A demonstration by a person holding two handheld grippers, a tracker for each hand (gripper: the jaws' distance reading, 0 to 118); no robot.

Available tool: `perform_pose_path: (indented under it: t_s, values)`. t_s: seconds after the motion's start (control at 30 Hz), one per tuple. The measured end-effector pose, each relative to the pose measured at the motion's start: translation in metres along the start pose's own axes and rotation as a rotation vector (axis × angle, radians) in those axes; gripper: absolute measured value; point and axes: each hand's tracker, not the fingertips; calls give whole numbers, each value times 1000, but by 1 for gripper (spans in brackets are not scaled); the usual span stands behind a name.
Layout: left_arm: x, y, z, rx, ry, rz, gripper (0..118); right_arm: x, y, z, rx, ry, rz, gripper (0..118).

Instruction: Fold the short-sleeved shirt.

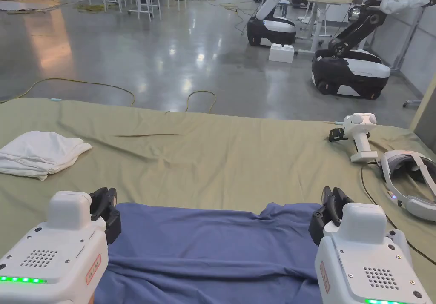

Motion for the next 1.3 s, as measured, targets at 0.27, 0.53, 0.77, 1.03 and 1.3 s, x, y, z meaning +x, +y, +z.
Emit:
perform_pose_path:
  t_s: [0.27,0.53,0.77,1.03,1.3]
  values:
    - [-3,0,21,8,-7,-29,0,-7,1,12,19,9,-8,0]
    - [-54,-36,-22,-357,49,74,0,3,-9,7,-41,-1,-12,0]
    - [-90,-83,-96,-747,11,148,34,10,-26,5,-111,-1,13,0]
    - [-88,-130,-129,-998,77,131,64,19,-43,5,-169,-22,33,0]
    - [-61,-147,-117,-993,102,1,39,34,-56,4,-220,-37,28,0]
